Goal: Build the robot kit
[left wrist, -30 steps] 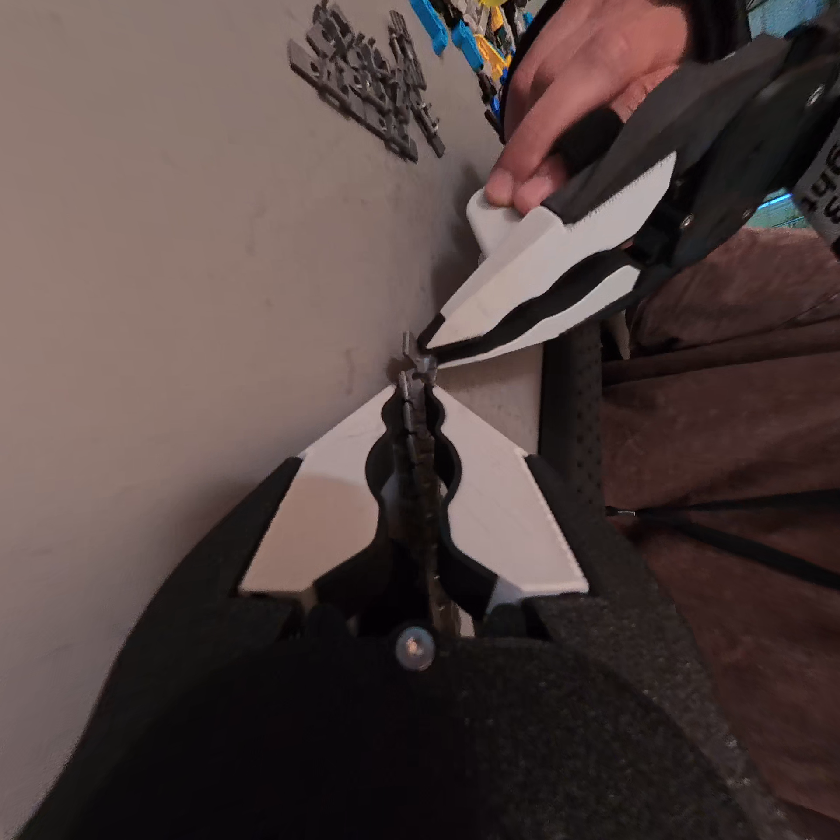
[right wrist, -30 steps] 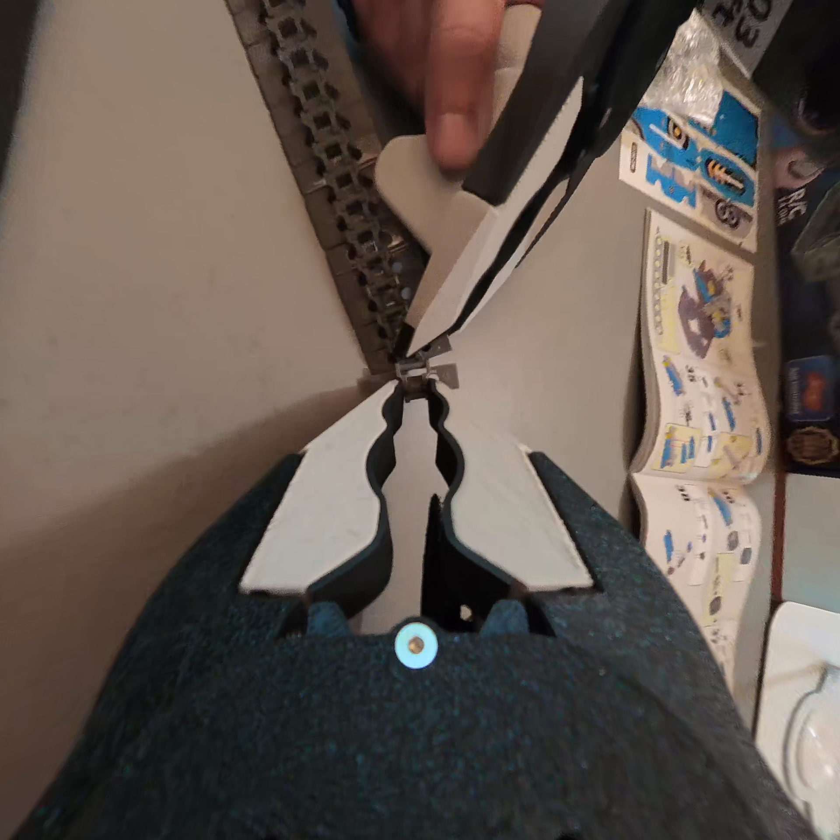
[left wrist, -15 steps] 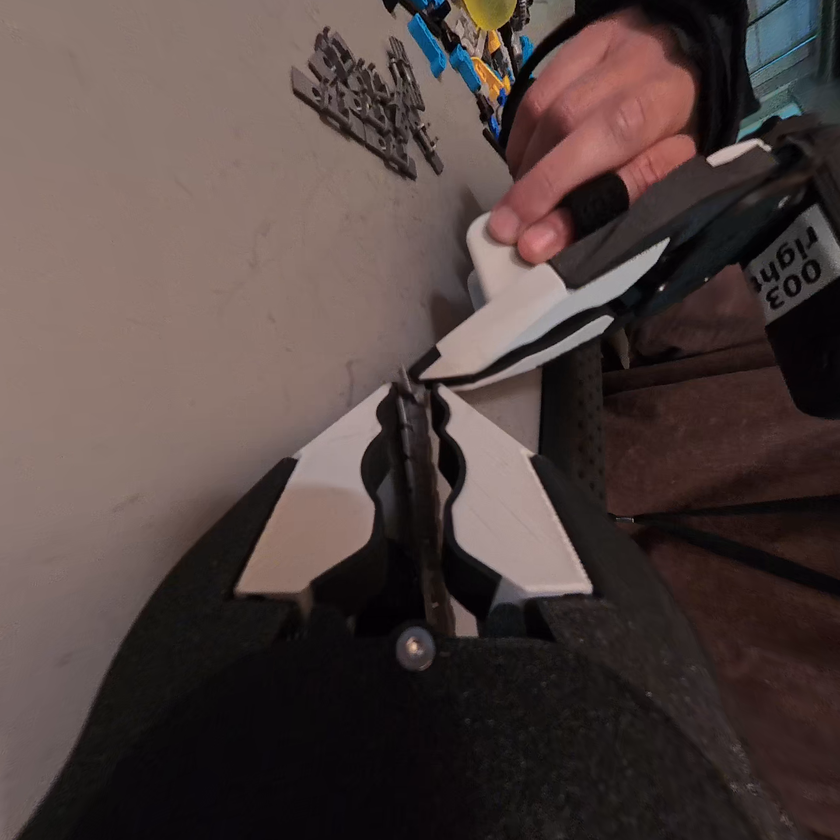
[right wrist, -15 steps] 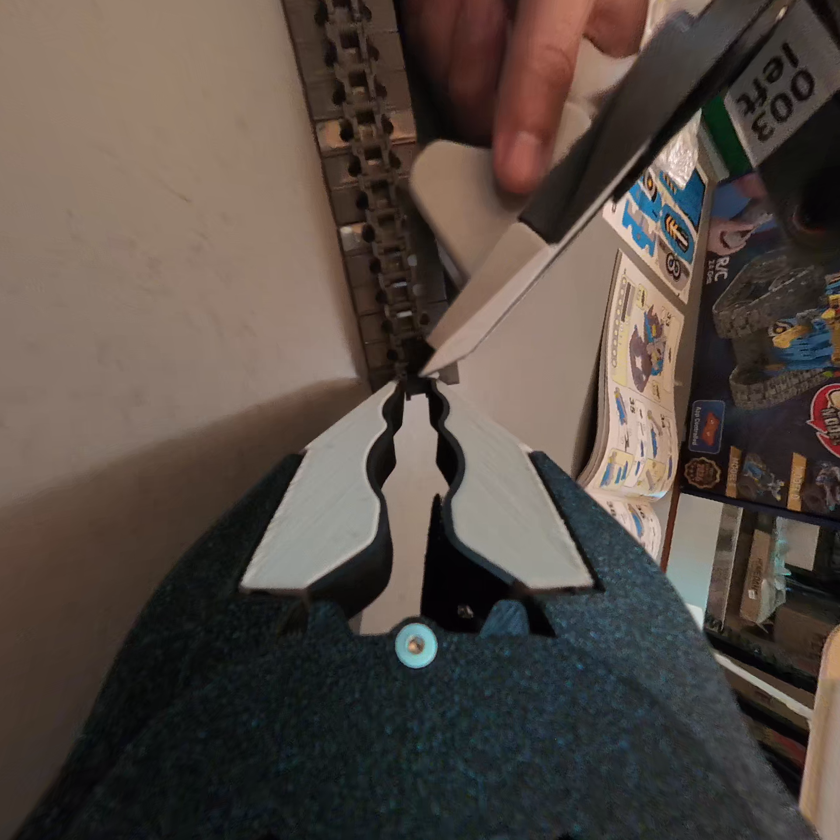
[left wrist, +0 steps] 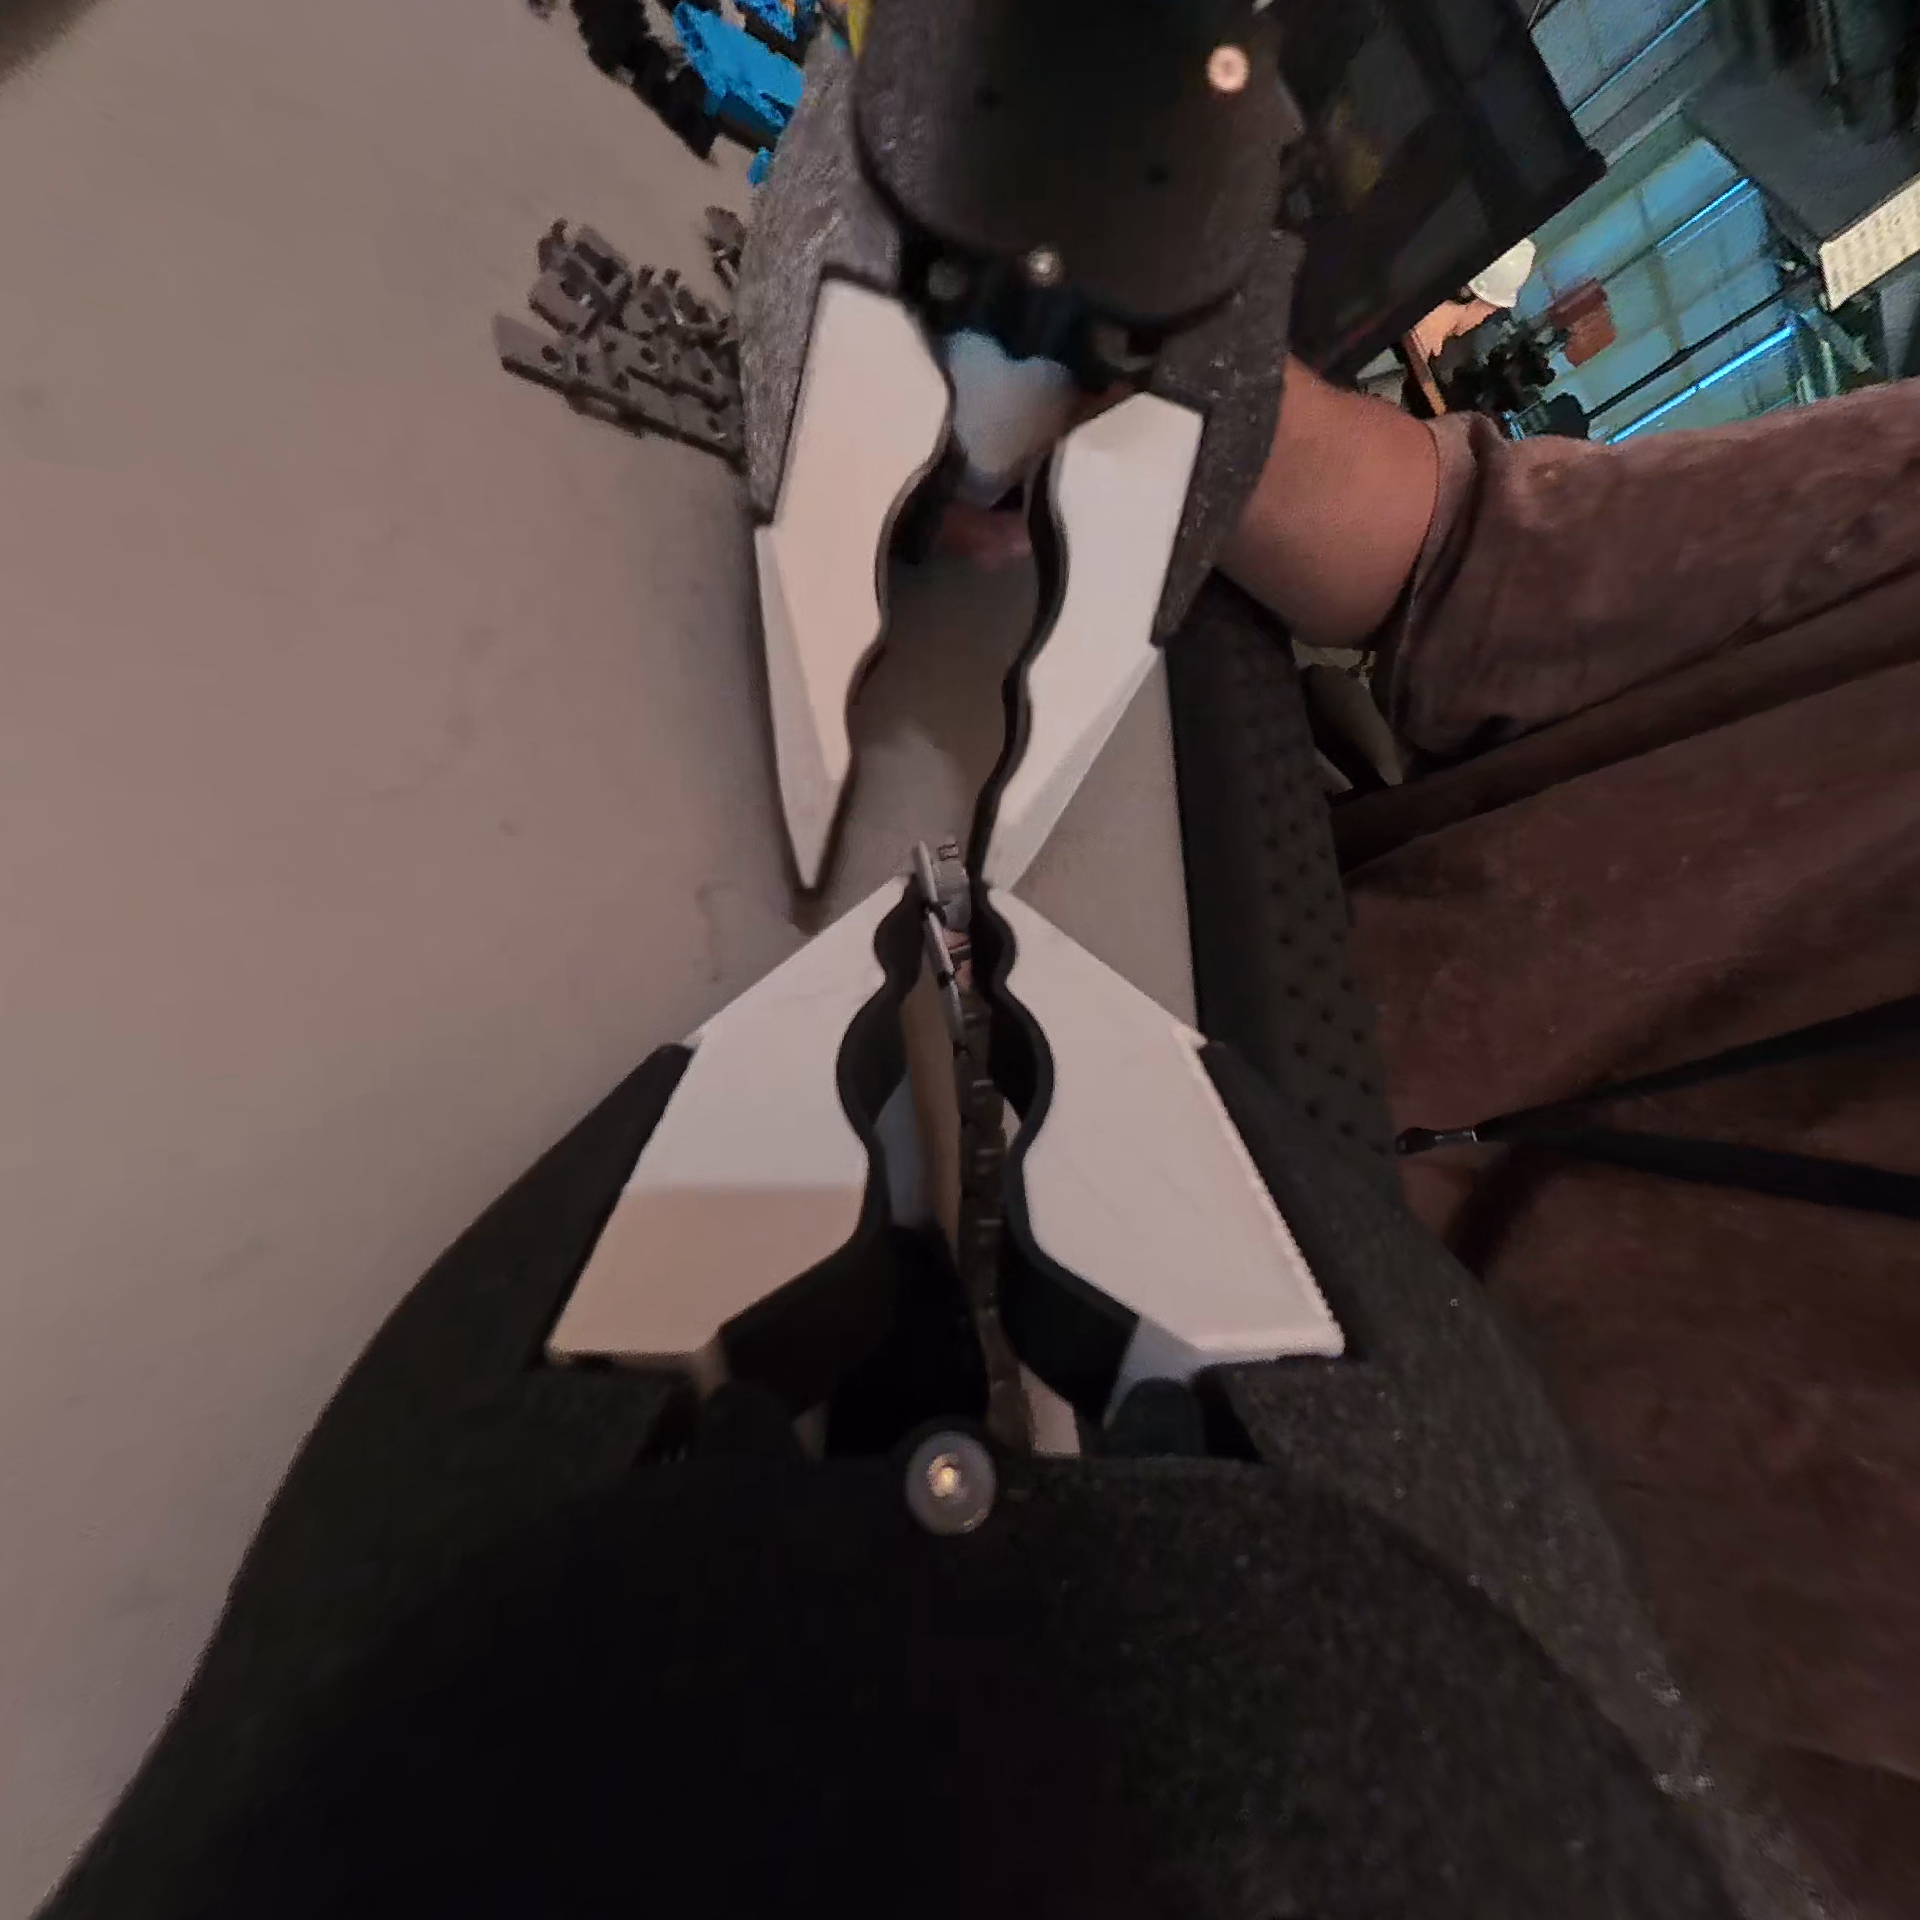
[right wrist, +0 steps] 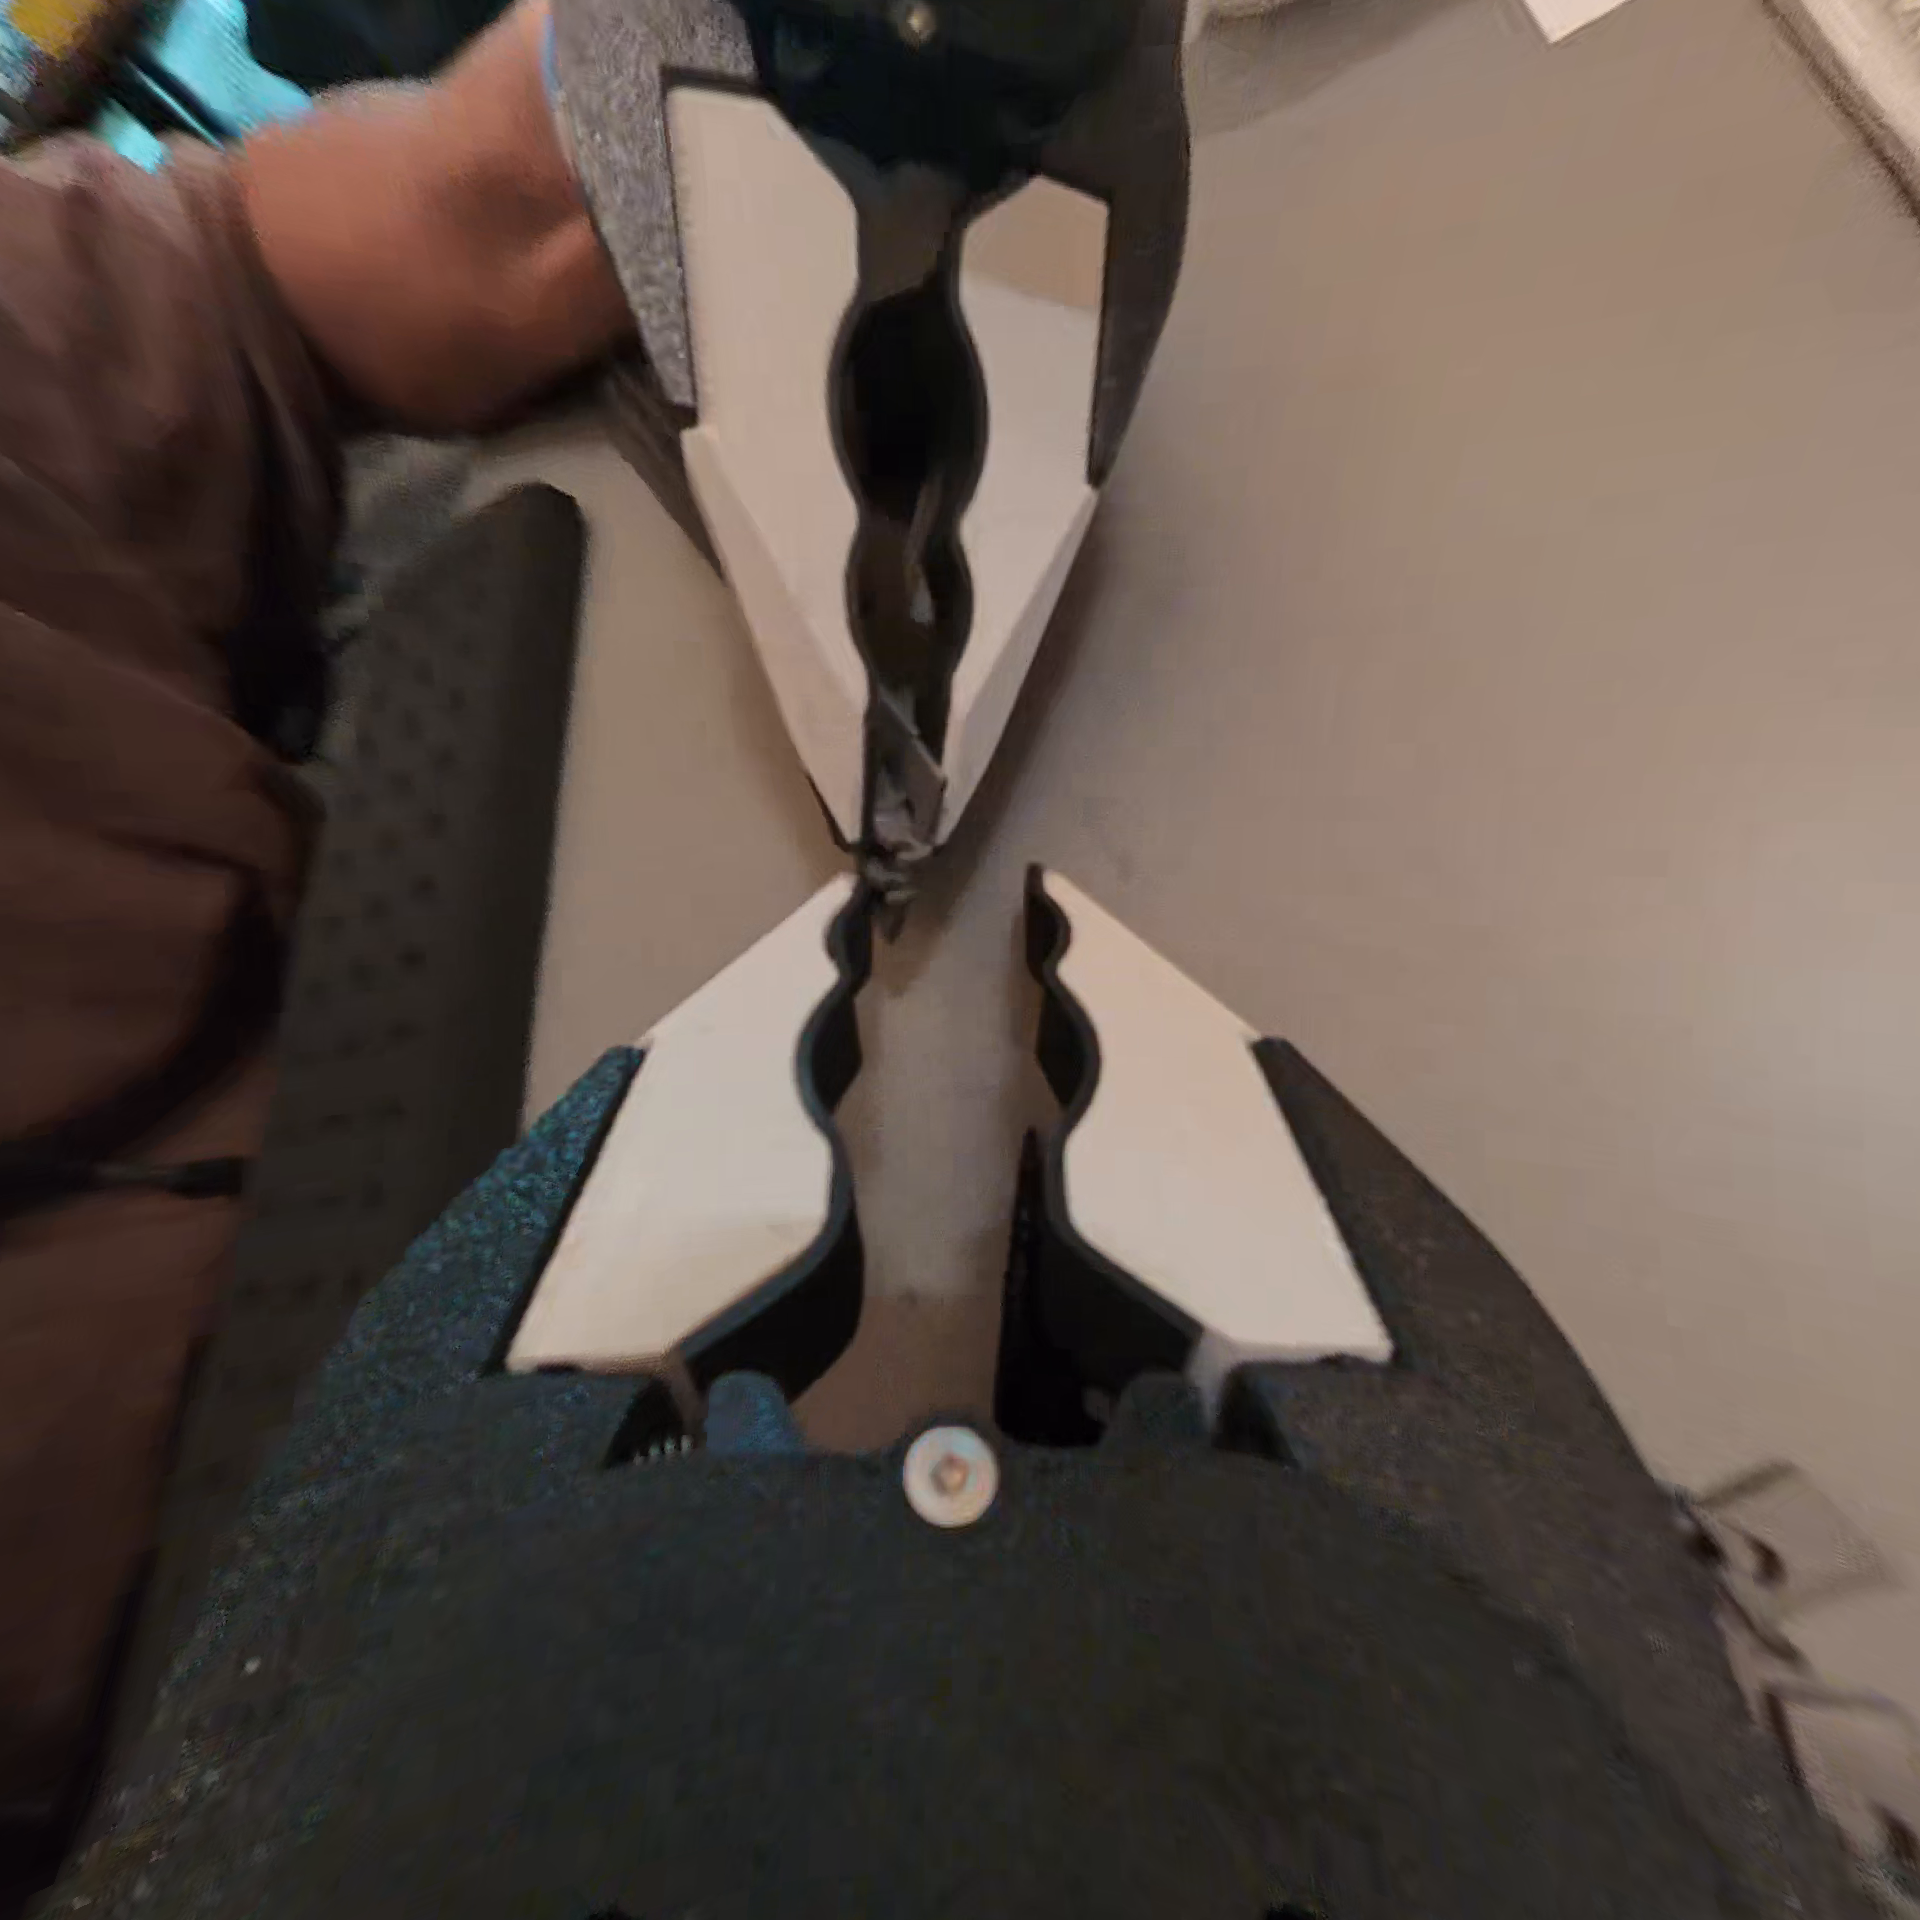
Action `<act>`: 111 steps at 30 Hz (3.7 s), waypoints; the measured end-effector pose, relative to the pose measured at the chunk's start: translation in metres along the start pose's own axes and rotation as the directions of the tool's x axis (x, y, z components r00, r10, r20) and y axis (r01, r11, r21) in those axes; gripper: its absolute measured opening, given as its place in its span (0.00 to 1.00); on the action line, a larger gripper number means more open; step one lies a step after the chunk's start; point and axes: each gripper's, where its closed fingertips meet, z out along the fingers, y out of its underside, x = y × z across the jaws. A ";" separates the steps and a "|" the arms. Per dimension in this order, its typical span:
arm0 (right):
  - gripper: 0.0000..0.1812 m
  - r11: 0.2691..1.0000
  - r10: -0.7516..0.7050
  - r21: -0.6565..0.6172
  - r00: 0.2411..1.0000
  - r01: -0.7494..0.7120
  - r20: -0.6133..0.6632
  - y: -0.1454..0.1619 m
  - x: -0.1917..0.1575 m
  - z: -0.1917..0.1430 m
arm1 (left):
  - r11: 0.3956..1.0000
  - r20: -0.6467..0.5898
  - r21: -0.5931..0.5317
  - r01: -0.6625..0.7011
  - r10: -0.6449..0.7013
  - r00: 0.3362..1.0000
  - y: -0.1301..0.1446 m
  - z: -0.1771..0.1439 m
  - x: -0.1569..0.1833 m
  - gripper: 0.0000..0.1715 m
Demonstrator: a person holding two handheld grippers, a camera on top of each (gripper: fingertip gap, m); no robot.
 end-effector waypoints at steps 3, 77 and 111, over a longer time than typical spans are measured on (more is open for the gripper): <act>0.07 0.998 0.046 0.044 0.990 -0.052 0.132 -0.005 -0.012 -0.001 | 0.999 -0.023 0.026 -0.026 0.026 0.999 -0.004 -0.003 0.004 0.04; 0.05 0.979 0.138 0.132 0.982 -0.155 0.129 -0.023 -0.002 -0.015 | 0.928 0.190 0.088 -0.362 0.341 0.921 -0.021 -0.012 0.000 0.03; 0.05 0.999 0.052 0.024 0.944 -0.047 -0.327 -0.010 0.039 -0.001 | 0.873 0.413 -0.265 -0.409 0.486 0.770 0.010 -0.010 -0.048 0.04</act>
